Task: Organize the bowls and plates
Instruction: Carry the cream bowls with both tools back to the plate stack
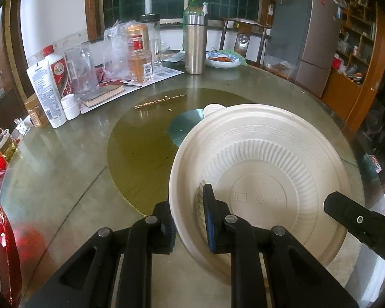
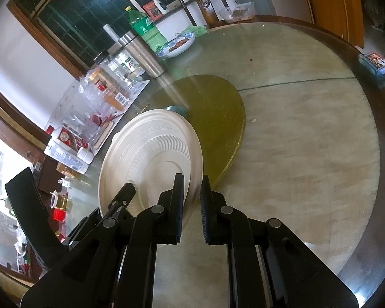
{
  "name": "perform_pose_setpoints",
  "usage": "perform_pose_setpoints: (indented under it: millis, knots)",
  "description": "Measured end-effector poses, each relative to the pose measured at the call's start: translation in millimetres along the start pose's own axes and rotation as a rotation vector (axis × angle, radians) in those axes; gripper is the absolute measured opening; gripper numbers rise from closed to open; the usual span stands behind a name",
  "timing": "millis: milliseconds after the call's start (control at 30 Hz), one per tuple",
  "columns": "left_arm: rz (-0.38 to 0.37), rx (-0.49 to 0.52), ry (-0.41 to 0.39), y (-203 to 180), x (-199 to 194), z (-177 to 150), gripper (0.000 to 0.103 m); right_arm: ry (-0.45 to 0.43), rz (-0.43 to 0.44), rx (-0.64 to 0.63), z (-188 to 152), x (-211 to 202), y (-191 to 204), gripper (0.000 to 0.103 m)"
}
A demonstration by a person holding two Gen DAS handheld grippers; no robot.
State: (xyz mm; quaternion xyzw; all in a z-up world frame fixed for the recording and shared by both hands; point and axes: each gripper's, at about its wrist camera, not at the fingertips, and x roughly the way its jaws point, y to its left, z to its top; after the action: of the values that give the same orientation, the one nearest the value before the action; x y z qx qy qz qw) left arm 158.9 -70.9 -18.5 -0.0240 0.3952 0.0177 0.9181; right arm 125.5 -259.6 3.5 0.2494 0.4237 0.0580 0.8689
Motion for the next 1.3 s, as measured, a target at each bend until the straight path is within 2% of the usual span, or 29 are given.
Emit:
perform_pose_setpoints:
  millis: [567,767,1300]
  knots:
    - [0.030,-0.083,-0.044,54,-51,-23,0.018,0.006,0.116,-0.097,-39,-21,48,0.011]
    - [0.062,-0.136,-0.079,83,-76,-30,0.018,0.001,0.170,-0.174,-54,-28,83,0.011]
    - [0.161,-0.288,-0.149,169,-129,-47,0.019,0.057,0.304,-0.359,-87,-22,175,0.011]
